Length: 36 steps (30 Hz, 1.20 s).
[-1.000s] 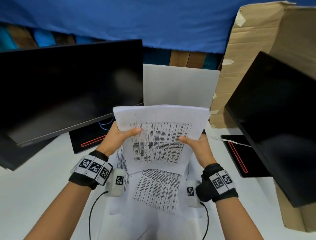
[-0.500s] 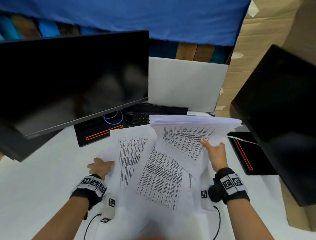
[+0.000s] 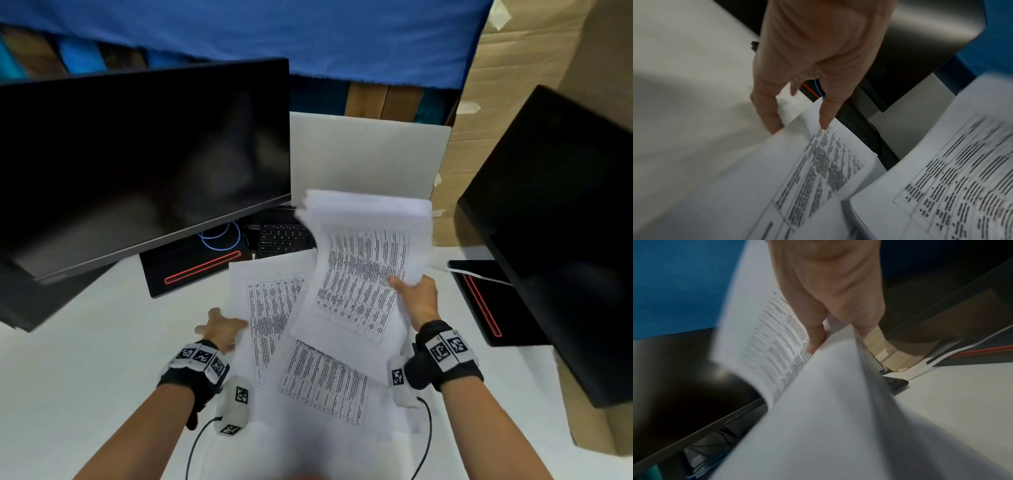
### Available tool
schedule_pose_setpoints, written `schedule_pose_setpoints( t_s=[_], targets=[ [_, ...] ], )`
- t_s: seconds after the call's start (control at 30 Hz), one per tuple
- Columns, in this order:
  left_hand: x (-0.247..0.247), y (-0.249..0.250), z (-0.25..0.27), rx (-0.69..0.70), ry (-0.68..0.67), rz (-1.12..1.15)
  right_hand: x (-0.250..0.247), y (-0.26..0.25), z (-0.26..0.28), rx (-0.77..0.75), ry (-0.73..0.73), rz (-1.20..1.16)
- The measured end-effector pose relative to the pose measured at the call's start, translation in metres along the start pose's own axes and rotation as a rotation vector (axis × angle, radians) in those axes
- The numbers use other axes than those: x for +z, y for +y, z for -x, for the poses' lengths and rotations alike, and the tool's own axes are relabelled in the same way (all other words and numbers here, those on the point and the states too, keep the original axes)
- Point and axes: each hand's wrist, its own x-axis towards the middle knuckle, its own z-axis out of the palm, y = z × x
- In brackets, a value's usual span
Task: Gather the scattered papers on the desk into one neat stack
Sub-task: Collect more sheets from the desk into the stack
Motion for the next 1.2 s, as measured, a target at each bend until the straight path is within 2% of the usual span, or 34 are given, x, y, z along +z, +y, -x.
schedule_pose_setpoints(
  t_s=[0.13, 0.33, 0.5, 0.6, 0.77, 0.97, 1.2],
  targets=[
    [0.011, 0.005, 0.010, -0.029, -0.075, -0.042, 0.005, 0.003, 0.006, -0.014, 0.008, -0.043],
    [0.022, 0.009, 0.025, -0.032, 0.004, -0.296, -0.006, 0.004, 0.008, -0.031, 0.034, -0.018],
    [0.032, 0.010, 0.026, -0.022, -0.015, -0.134, -0.012, 0.023, 0.012, -0.060, 0.065, 0.100],
    [0.030, 0.013, 0.025, -0.027, -0.072, -0.034, -0.010, 0.033, 0.019, -0.079, 0.070, 0.123],
    [0.032, 0.015, 0.026, -0.031, -0.191, -0.030, -0.009, 0.042, 0.024, -0.106, 0.060, 0.091],
    [0.046, 0.020, 0.041, 0.083, -0.130, -0.059, -0.008, 0.053, 0.024, -0.131, 0.070, 0.064],
    [0.044, 0.025, 0.041, -0.012, -0.159, 0.059, -0.004, 0.065, 0.027, -0.134, 0.066, 0.031]
  ],
)
